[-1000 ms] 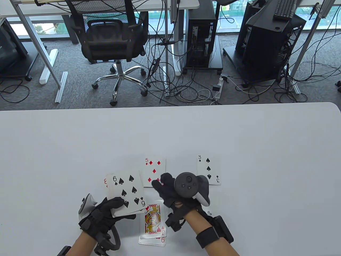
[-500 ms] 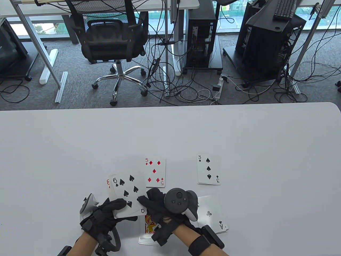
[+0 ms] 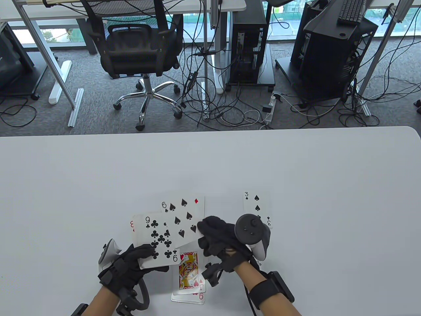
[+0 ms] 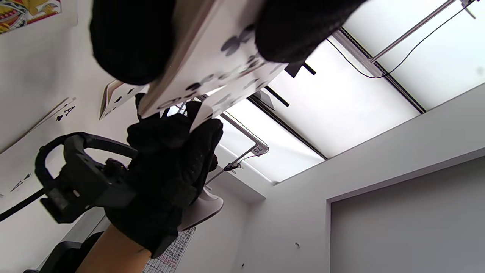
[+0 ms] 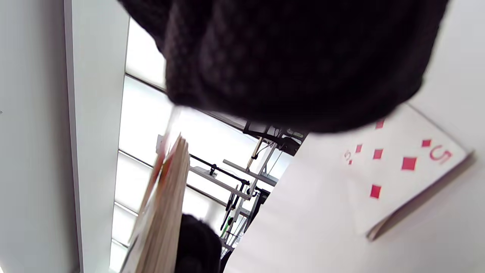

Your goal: Playing card suit sorting

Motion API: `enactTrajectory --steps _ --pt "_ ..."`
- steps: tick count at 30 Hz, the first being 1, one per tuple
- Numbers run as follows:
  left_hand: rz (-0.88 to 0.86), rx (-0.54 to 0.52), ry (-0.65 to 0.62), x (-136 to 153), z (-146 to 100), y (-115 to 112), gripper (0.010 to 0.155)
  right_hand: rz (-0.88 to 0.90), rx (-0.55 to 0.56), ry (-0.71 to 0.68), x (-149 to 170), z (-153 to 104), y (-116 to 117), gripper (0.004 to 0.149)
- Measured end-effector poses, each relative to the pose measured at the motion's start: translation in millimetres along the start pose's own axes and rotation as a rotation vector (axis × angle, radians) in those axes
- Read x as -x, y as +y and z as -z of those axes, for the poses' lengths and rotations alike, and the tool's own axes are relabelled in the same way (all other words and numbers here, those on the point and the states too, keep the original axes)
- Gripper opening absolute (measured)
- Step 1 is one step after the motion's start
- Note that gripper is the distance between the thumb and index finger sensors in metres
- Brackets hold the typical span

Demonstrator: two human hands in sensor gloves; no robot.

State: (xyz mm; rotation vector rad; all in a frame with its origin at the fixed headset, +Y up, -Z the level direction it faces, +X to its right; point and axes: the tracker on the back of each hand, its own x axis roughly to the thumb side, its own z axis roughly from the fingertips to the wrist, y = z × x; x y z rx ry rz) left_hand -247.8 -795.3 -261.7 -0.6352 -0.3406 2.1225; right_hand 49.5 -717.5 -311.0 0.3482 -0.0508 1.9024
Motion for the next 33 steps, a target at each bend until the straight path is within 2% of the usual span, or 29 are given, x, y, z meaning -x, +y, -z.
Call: enactTrajectory --steps 3,7,9,12,15,17,21,25,33 --pt "-0.004 -0.004 0.003 1 0 0 0.063 -0.129 0.082 0.027 3 12 -35 0.038" --pt "-0.002 -0.003 0.008 1 -1 0 0.063 -0.398 0.183 0.155 19 24 -80 0.038" --pt "-0.001 -0.004 0.007 1 -1 0 0.063 -0.526 0.2 0.251 31 26 -95 0.038" --pt "0.0 -0.007 0.01 1 -1 1 0.063 -0.607 0.177 0.374 50 27 -108 0.038" --pt "0.002 -0.011 0.015 1 -1 1 0.063 -0.571 0.215 0.468 69 27 -111 0.039" --pt "0.005 -0.015 0.017 2 -1 1 0.063 -0.621 0.195 0.529 78 27 -109 0.039" --pt "0.005 -0.021 0.017 1 -1 1 0.063 -0.873 0.127 0.595 88 32 -101 0.039" --pt "0.006 -0.025 0.02 2 -1 1 0.063 -1.027 0.027 0.683 98 35 -92 0.039" --pt "0.006 -0.025 0.024 2 0 1 0.063 -1.209 -0.085 0.697 101 38 -77 0.043"
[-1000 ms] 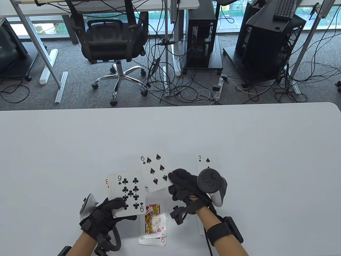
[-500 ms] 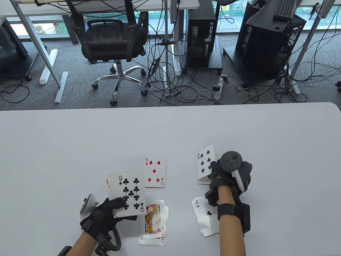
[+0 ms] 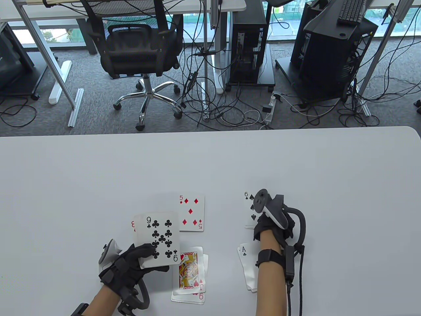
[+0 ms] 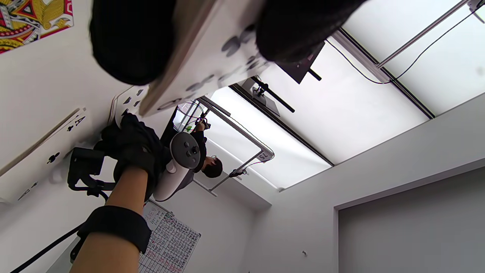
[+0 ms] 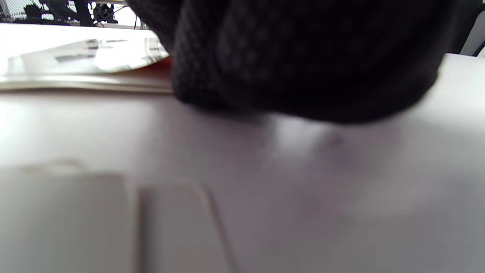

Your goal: Playing card suit sorting

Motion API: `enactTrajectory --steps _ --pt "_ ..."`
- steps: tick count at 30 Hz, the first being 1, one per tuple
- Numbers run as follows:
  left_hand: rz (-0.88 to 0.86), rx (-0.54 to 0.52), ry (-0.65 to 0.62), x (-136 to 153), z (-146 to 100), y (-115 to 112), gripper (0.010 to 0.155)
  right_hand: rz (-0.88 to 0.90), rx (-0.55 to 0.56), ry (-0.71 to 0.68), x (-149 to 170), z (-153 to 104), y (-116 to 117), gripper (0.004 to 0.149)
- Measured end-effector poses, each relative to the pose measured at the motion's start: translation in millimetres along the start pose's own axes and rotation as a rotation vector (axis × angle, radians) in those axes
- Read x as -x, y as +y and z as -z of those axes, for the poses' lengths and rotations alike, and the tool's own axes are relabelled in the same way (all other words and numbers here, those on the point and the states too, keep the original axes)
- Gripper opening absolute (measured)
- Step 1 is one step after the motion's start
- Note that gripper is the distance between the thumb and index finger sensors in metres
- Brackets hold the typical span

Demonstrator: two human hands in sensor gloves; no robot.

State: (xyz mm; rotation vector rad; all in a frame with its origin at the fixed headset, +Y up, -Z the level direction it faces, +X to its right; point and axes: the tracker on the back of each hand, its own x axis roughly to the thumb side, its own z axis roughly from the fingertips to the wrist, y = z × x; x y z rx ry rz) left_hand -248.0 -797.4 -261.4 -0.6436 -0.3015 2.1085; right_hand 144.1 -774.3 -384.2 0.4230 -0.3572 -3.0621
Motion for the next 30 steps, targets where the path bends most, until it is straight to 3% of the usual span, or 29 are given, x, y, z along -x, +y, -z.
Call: enactTrajectory --steps 4,9,14,18,21,23,27,29,30 --pt "0.001 0.003 -0.005 -1 0 0 0.063 -0.082 -0.007 0.016 -4 -3 -1 0.047" --pt "-0.003 0.006 -0.002 0 0 0 0.063 0.016 0.077 0.014 -5 -12 -27 0.054" --pt "-0.002 0.009 0.003 0 0 0 0.063 0.119 0.184 -0.212 -29 -35 -52 0.054" --pt "-0.003 0.008 0.008 1 0 0 0.063 0.37 0.201 -0.516 -66 -75 -56 0.055" --pt "-0.002 0.006 0.007 1 0 0 0.063 0.603 0.156 -0.7 -92 -108 -51 0.058" --pt "-0.002 0.005 0.008 1 0 0 0.063 0.744 0.065 -0.818 -109 -129 -43 0.067" --pt "0.0 0.013 0.006 1 0 -1 0.063 0.854 -0.057 -0.901 -134 -158 -27 0.088" --pt "-0.001 0.018 0.003 0 0 -1 0.063 0.822 -0.022 -0.909 -140 -164 -24 0.088" --pt "-0.002 0.019 -0.002 0 0 -1 0.063 0.806 0.051 -0.894 -140 -165 -22 0.085"
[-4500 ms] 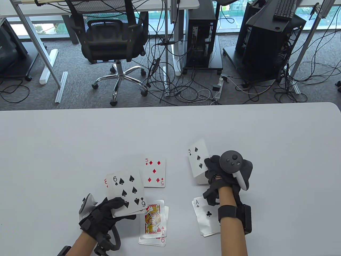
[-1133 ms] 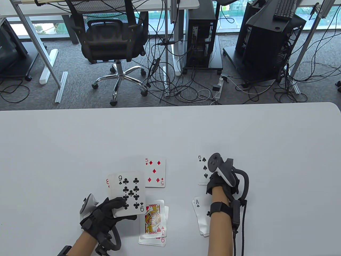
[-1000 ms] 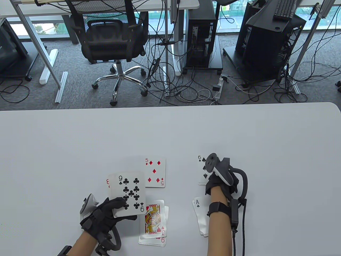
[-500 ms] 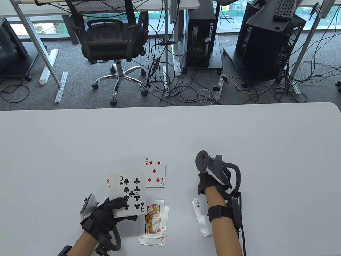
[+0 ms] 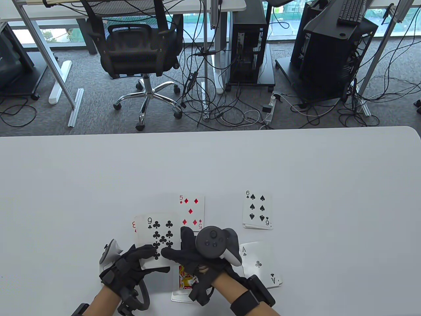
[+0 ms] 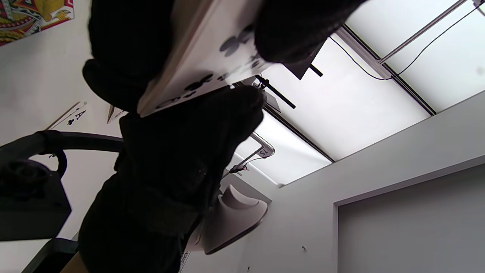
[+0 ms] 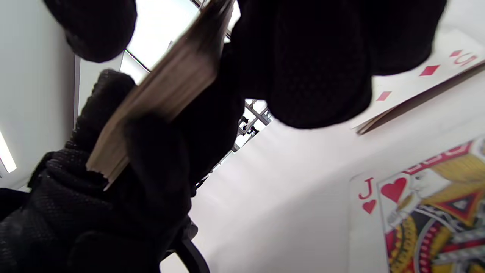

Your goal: Playing card suit sorting

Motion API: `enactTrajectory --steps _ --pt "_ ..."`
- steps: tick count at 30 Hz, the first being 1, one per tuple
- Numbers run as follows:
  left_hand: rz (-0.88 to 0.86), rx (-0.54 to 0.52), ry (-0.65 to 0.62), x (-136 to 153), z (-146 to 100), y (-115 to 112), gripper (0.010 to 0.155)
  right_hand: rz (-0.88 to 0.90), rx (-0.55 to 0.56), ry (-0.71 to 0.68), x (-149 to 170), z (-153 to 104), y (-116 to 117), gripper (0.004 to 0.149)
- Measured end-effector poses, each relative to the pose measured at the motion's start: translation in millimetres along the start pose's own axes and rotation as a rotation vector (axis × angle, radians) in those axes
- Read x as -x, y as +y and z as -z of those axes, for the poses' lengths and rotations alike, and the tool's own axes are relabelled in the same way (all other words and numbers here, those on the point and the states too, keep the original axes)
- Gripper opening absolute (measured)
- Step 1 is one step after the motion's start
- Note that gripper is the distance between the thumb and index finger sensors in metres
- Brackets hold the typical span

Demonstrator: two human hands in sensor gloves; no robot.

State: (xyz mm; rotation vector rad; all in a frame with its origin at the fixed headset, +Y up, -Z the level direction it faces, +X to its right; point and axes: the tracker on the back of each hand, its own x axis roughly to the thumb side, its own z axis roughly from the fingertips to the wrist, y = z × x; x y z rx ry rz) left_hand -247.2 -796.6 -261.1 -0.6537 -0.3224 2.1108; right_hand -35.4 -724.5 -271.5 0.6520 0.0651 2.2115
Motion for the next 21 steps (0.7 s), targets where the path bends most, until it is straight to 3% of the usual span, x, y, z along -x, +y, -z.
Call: enactTrajectory --steps 3,8,15,21 --pt "0.014 0.001 -0.008 -2 0 -1 0.063 -0.025 0.137 -0.036 2 -2 -2 0.066" --pt "-0.02 0.035 -0.027 -1 1 -3 0.063 0.154 0.209 -0.012 6 -7 -7 0.046" --pt "-0.003 0.038 -0.018 1 1 -3 0.062 0.148 0.203 0.016 11 -11 -15 0.041" --pt "-0.021 0.03 -0.035 0 1 -3 0.062 0.155 0.272 0.077 25 -16 -41 0.039"
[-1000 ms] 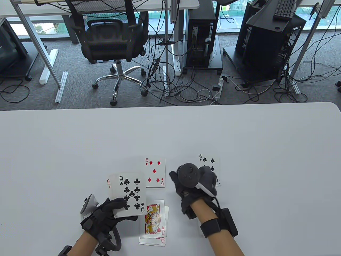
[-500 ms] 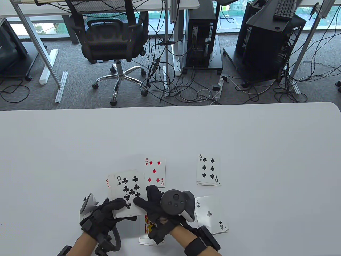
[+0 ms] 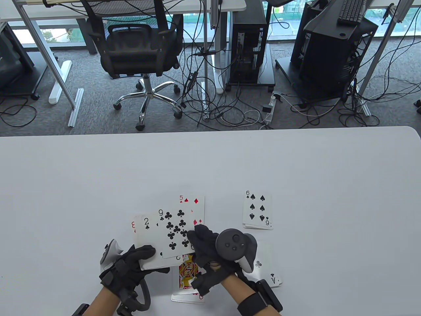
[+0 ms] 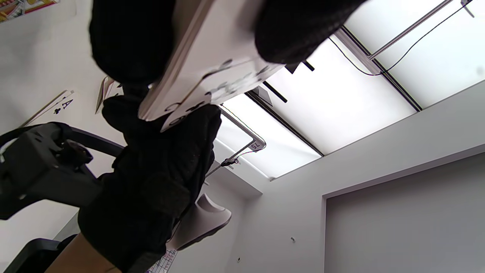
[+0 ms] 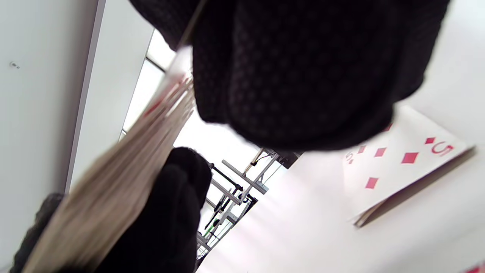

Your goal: Playing card suit sorting

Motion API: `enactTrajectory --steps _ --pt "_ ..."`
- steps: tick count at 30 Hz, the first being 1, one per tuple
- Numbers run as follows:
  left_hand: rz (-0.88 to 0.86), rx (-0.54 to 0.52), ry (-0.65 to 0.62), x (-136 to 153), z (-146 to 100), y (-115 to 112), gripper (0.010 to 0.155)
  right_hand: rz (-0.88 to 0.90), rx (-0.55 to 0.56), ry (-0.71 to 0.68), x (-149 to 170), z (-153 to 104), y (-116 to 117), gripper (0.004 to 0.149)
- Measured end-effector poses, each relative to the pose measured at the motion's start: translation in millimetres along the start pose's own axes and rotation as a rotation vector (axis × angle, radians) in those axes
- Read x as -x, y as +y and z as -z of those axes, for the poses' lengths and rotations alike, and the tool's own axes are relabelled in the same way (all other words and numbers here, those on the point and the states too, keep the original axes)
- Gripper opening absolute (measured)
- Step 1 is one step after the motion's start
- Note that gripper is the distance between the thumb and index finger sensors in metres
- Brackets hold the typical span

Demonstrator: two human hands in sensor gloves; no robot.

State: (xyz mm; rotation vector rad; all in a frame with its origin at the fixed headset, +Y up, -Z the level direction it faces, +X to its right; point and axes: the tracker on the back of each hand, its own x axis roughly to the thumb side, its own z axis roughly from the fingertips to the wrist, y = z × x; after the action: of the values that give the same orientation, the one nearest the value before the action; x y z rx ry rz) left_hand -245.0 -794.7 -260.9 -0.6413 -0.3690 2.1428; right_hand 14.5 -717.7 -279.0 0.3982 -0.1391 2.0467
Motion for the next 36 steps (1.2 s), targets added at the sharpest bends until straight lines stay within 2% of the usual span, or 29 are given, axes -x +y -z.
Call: enactTrajectory --steps 2,5,10,15,20,21,23,27,36 --pt "-0.001 0.0 -0.003 0 0 0 0.062 0.038 0.013 0.014 6 0 -16 0.039" --pt "-0.002 -0.007 -0.001 0 0 0 0.062 0.004 0.026 0.053 16 -3 -44 0.039" --pt "-0.001 -0.011 0.003 0 0 0 0.062 -0.179 -0.118 0.196 43 -21 -80 0.039" --pt "0.002 -0.018 0.011 0 -1 0 0.062 -0.323 -0.205 0.362 74 -49 -98 0.04" --pt "0.001 -0.023 0.021 1 -1 -1 0.062 -0.406 -0.216 0.459 98 -65 -102 0.041" --pt "0.001 -0.023 0.021 1 -2 -1 0.062 -0.424 -0.217 0.456 99 -65 -103 0.041" --pt "0.003 -0.025 0.021 1 -2 -1 0.062 -0.573 -0.217 0.446 97 -65 -100 0.041" --pt "0.004 -0.029 0.02 1 -2 -1 0.062 -0.806 -0.303 0.413 95 -63 -89 0.042" --pt "0.005 -0.025 0.023 1 -2 -1 0.062 -1.05 -0.368 0.355 90 -62 -71 0.048"
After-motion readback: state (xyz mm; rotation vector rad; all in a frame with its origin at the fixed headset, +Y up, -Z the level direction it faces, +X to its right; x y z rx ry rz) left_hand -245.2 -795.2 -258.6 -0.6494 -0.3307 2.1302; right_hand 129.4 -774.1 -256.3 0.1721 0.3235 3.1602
